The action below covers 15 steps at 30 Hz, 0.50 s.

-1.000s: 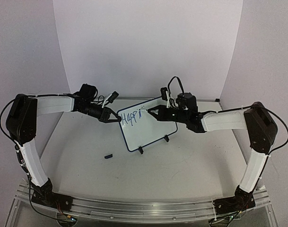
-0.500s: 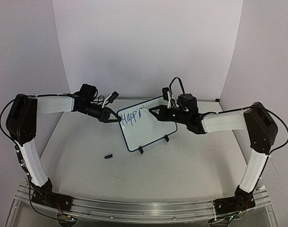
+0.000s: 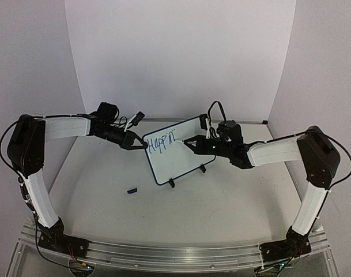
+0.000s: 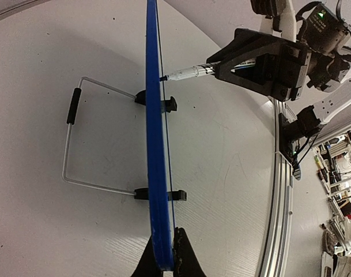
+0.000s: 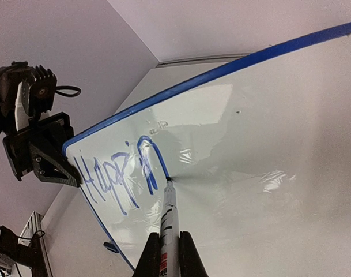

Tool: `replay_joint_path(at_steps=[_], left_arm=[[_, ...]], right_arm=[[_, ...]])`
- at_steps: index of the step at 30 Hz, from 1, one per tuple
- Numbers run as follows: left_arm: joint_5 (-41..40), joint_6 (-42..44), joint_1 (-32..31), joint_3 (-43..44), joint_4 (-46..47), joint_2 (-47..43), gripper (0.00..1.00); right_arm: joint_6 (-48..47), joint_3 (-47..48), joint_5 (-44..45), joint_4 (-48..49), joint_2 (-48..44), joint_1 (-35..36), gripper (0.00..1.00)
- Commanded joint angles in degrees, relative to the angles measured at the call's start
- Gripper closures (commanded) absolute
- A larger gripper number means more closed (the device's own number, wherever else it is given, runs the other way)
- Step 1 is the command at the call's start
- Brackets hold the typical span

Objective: Write a sentence on the whiteboard

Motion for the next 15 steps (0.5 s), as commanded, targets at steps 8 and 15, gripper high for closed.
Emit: replay_joint_path(at_steps=[8,15], left_arm=[[-3.5,3.9,-1.6,0.7,-2.8,-0.8,1.0],[-3.6,3.9,-1.6,0.8,-2.9,-0.9,1.0]], right_arm=[[0.1,-1.2,0.1,-0.5,-6.3,-0.4,1.0],[-0.6,1.6,0.5,-0.3,-4.6,-0.4,1.0]])
